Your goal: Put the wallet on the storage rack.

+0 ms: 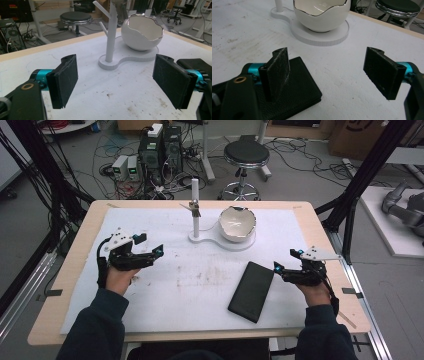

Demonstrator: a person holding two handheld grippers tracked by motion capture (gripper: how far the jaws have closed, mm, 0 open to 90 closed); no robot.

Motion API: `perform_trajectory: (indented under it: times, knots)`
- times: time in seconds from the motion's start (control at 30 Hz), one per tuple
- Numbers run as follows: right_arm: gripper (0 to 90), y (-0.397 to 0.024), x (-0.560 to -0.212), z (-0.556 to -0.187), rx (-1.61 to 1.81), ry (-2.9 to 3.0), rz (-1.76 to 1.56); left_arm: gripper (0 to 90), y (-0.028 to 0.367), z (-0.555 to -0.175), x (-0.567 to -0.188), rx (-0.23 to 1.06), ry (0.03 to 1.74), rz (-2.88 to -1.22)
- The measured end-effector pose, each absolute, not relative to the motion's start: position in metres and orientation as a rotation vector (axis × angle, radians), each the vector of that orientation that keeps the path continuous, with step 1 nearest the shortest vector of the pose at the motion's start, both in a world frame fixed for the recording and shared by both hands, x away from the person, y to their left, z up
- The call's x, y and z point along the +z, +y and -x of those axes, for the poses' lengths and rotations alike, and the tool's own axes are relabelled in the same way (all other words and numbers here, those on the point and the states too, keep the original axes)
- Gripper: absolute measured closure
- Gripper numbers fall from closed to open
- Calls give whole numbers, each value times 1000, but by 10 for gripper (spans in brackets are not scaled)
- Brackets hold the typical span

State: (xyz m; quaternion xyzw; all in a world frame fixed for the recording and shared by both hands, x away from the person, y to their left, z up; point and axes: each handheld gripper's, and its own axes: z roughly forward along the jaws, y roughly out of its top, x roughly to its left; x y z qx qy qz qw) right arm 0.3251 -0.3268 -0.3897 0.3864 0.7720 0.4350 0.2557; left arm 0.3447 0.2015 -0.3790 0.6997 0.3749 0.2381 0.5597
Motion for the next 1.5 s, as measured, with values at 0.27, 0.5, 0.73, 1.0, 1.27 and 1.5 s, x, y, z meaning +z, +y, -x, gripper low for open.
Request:
perform_trajectory:
  times: [0.27, 0.5, 0.73, 1.0, 1.27, 1.5]
  knots:
    - [210, -324, -396, -328, 1173, 2149, -1027, 203, 196, -333, -389, 555, 891, -1690]
    - [211, -322, -405, -330, 1172, 2244, -1018, 203, 189, -322, -406, 520, 896, -1732]
    - [210, -316, -419, -329, 1156, 2401, -947, 205, 173, -320, -412, 483, 856, -1764]
    - [205, -307, -437, -341, 1028, 2535, -952, 206, 166, -321, -419, 463, 854, -1797]
    - [206, -310, -436, -345, 1045, 2554, -913, 206, 169, -319, -420, 464, 867, -1796]
    - [255, -321, -442, -357, 1102, 2596, -1029, 207, 170, -319, -422, 460, 881, -1801]
